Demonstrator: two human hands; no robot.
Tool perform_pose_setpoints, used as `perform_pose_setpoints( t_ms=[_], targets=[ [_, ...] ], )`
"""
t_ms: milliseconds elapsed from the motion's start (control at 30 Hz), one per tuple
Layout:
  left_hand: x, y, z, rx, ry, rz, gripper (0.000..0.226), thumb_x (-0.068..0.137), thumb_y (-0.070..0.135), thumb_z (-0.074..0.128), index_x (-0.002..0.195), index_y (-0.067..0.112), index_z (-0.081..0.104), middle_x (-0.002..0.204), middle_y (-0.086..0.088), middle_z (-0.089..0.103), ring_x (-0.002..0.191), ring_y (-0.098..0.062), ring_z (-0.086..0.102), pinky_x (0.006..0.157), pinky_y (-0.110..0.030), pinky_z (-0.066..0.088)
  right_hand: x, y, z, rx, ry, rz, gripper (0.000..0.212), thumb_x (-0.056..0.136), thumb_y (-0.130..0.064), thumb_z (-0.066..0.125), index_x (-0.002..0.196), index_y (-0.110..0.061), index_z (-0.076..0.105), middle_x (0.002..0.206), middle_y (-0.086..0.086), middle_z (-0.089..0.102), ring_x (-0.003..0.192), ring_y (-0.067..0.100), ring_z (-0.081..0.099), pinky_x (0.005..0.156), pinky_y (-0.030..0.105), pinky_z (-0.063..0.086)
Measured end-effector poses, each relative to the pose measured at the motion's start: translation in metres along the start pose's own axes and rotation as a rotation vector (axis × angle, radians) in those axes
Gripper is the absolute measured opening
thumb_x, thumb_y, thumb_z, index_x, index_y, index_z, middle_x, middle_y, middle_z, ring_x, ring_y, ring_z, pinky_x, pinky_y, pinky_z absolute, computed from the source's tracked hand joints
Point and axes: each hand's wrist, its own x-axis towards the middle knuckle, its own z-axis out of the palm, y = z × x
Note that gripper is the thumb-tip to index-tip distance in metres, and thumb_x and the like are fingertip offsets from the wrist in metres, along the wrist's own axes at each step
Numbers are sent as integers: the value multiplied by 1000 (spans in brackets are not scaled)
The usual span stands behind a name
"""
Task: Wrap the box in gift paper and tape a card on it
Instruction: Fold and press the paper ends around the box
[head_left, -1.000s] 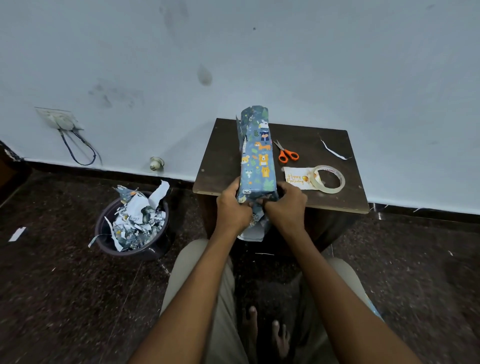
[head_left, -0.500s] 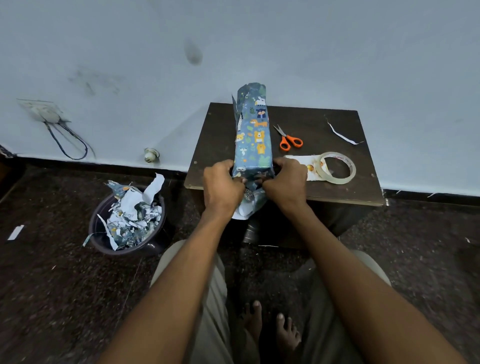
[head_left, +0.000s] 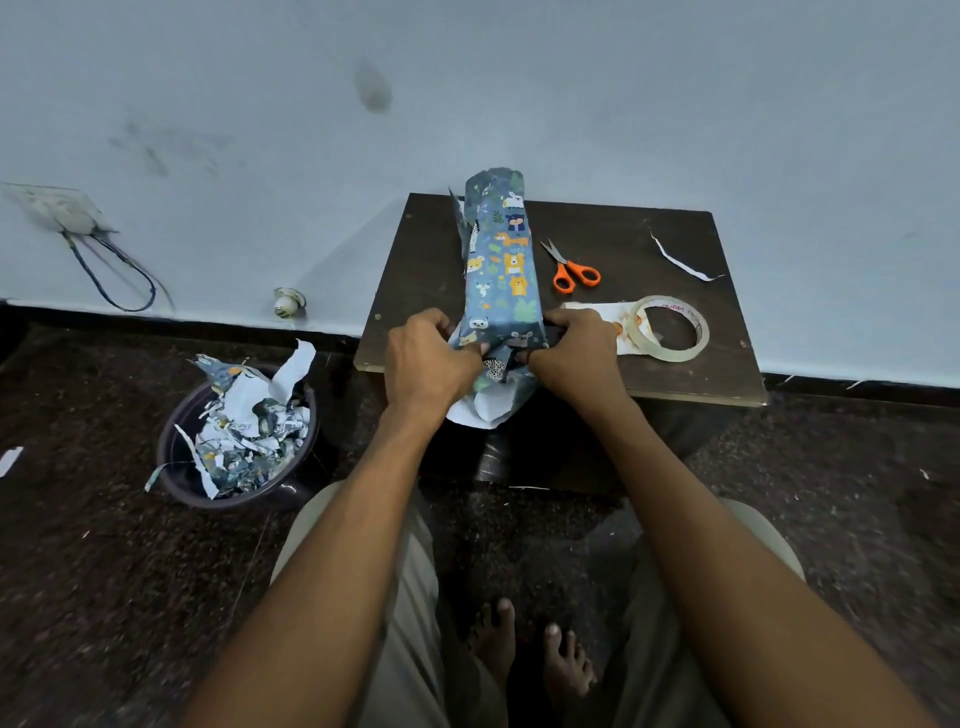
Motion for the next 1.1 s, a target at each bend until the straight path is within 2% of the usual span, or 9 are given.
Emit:
perform_pose_setpoints(
  t_ms=[200, 300, 400, 500, 567, 767, 867, 1000, 1100],
  targets=[
    [-3, 11, 7, -40, 20, -149, 35, 69, 22, 88, 68, 10, 55, 71, -1, 62, 71, -22, 62, 57, -32, 46, -3, -1, 6, 4, 56, 64, 14, 67, -9, 78, 80, -13, 76, 77, 3, 73, 77, 21, 68, 65, 37, 57],
    [0, 12, 5, -146, 16, -227, 32, 65, 16, 90, 67, 7, 60, 66, 0, 62, 62, -16, 58, 50, -25, 45, 0, -2, 6, 21, 66, 94, 21, 64, -7, 79, 68, -20, 64, 74, -1, 66, 80, 22, 65, 61, 30, 47],
    [4, 7, 5, -353, -27, -377, 40, 60, 7, 92, 58, 14, 52, 68, -3, 66, 61, -15, 63, 55, -25, 52, 4, -1, 5, 20, 35, 123, 23, 66, -6, 81, 74, -19, 64, 78, -1, 64, 85, 22, 63, 56, 26, 41],
    [6, 3, 6, -471, -30, -440, 42, 55, 1, 88, 52, 17, 50, 72, -11, 75, 71, -21, 76, 70, -43, 64, 5, 1, 3, 24, -11, 118, 32, 67, -7, 82, 88, -17, 61, 87, 1, 64, 88, 20, 61, 57, 24, 43],
    [5, 4, 6, -426, -17, -424, 44, 58, 3, 90, 52, 18, 49, 73, -11, 74, 68, -22, 73, 66, -38, 62, 2, 1, 1, 13, -25, 92, 41, 67, -5, 81, 96, -14, 55, 91, 3, 62, 87, 20, 59, 57, 28, 45],
    [6, 9, 5, -380, -27, -422, 36, 59, 6, 90, 53, 17, 56, 66, -2, 67, 58, -17, 60, 55, -28, 54, -10, -7, -15, -87, 75, -406, 29, 58, 5, 60, 82, -11, 58, 82, -2, 55, 77, 20, 49, 59, 24, 33],
    [8, 8, 6, -365, -8, -426, 32, 62, 2, 84, 53, 16, 57, 70, -10, 73, 63, -22, 70, 58, -36, 60, -13, -8, -23, -200, -112, -427, 34, 71, 1, 61, 97, -14, 76, 84, -10, 58, 87, 13, 45, 63, 16, 33],
    [8, 7, 9, -356, -11, -400, 23, 66, 1, 74, 56, 14, 59, 66, -8, 69, 59, -22, 66, 48, -28, 52, -14, -3, -19, -312, -269, -346, 47, 82, -16, 66, 127, -28, 68, 99, 2, 56, 96, 15, 44, 73, 29, 37],
    [5, 9, 7, -415, -15, -402, 11, 65, 4, 64, 58, 12, 62, 64, -12, 66, 58, -20, 58, 52, -27, 47, -14, -7, -20, -435, -275, -387, 54, 78, -32, 50, 130, -32, 66, 95, -4, 55, 94, 11, 37, 80, 29, 22]
  ],
)
